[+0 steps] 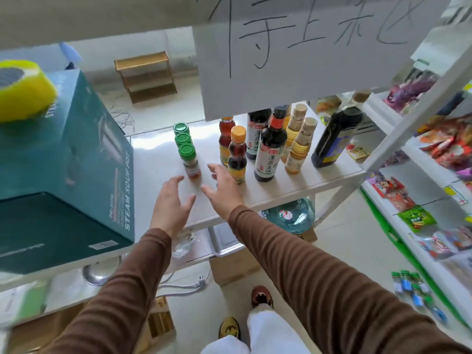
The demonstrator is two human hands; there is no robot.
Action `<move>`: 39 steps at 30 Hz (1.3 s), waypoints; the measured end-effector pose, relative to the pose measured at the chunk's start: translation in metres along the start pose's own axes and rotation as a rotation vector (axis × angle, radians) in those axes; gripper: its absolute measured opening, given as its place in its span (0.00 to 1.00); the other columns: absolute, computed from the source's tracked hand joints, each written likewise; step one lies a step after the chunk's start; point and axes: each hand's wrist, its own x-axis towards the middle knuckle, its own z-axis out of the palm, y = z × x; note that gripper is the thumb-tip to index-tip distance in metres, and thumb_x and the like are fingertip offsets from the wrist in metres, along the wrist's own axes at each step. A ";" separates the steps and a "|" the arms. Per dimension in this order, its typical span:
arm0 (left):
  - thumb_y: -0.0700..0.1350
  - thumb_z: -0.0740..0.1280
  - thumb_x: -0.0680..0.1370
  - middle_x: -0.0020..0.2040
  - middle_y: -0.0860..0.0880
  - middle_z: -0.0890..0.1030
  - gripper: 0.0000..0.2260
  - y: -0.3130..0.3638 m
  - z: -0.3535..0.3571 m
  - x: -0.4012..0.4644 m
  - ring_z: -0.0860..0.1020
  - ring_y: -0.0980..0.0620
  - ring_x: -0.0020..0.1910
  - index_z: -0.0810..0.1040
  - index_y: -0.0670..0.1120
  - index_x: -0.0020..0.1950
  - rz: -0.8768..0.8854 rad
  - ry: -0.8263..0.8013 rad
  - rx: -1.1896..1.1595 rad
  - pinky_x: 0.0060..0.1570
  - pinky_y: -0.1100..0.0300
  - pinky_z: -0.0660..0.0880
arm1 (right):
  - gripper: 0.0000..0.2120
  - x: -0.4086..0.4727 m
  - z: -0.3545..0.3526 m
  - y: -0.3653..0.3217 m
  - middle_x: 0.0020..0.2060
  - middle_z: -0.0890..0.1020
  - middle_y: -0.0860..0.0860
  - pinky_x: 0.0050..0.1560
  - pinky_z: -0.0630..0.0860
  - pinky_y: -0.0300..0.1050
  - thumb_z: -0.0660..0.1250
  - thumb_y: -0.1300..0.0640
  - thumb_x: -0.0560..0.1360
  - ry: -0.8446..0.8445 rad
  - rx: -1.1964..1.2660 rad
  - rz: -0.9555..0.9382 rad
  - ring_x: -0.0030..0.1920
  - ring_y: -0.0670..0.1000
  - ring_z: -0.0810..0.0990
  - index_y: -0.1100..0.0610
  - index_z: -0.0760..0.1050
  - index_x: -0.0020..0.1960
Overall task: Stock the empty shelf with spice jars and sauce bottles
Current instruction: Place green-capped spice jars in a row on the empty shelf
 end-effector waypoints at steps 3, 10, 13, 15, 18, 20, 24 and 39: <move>0.43 0.71 0.78 0.71 0.42 0.73 0.26 -0.017 0.000 0.020 0.73 0.44 0.69 0.67 0.41 0.74 -0.074 0.011 -0.084 0.70 0.46 0.70 | 0.31 0.030 0.023 0.001 0.68 0.74 0.56 0.70 0.71 0.51 0.73 0.58 0.74 0.013 0.028 0.060 0.68 0.56 0.75 0.58 0.66 0.73; 0.39 0.68 0.80 0.72 0.43 0.73 0.24 -0.034 0.003 0.064 0.74 0.46 0.67 0.67 0.42 0.74 -0.161 0.016 -0.253 0.68 0.49 0.72 | 0.31 0.073 0.054 0.007 0.63 0.76 0.55 0.66 0.73 0.51 0.76 0.55 0.71 0.047 0.066 0.114 0.63 0.56 0.76 0.55 0.69 0.70; 0.36 0.65 0.81 0.71 0.43 0.73 0.21 -0.038 0.004 0.079 0.75 0.49 0.64 0.67 0.42 0.74 -0.191 0.015 -0.317 0.64 0.56 0.71 | 0.26 0.079 0.060 0.009 0.59 0.79 0.54 0.62 0.75 0.51 0.76 0.54 0.72 0.083 0.055 0.104 0.60 0.55 0.78 0.54 0.71 0.66; 0.35 0.64 0.81 0.70 0.43 0.74 0.20 -0.040 0.006 0.088 0.75 0.51 0.62 0.68 0.42 0.74 -0.213 0.022 -0.361 0.63 0.59 0.70 | 0.21 0.082 0.060 0.012 0.56 0.81 0.53 0.57 0.76 0.51 0.75 0.52 0.72 0.104 0.054 0.108 0.57 0.56 0.79 0.54 0.73 0.62; 0.35 0.63 0.81 0.69 0.43 0.76 0.19 -0.041 0.011 0.104 0.76 0.51 0.63 0.70 0.42 0.73 -0.230 0.039 -0.419 0.66 0.57 0.72 | 0.19 0.079 0.058 0.018 0.50 0.84 0.53 0.49 0.77 0.48 0.74 0.47 0.72 0.094 0.046 0.118 0.50 0.57 0.82 0.51 0.72 0.58; 0.35 0.65 0.80 0.68 0.43 0.77 0.20 -0.039 0.017 0.113 0.77 0.48 0.65 0.70 0.42 0.72 -0.255 0.046 -0.480 0.68 0.51 0.73 | 0.19 0.072 0.056 0.024 0.47 0.85 0.52 0.47 0.79 0.49 0.74 0.46 0.72 0.095 0.045 0.118 0.47 0.56 0.83 0.51 0.71 0.57; 0.37 0.72 0.76 0.63 0.43 0.79 0.20 -0.031 0.028 0.128 0.79 0.46 0.62 0.74 0.41 0.66 -0.279 0.084 -0.585 0.65 0.48 0.76 | 0.20 0.051 0.054 0.037 0.48 0.84 0.52 0.50 0.79 0.51 0.75 0.50 0.72 0.108 0.085 0.100 0.48 0.55 0.83 0.52 0.72 0.59; 0.48 0.78 0.71 0.51 0.53 0.85 0.15 -0.009 0.044 0.067 0.83 0.51 0.52 0.76 0.53 0.54 -0.067 0.134 -0.594 0.56 0.45 0.81 | 0.19 -0.021 0.006 0.057 0.48 0.84 0.46 0.52 0.79 0.44 0.75 0.48 0.72 0.185 0.152 0.043 0.47 0.48 0.82 0.48 0.73 0.59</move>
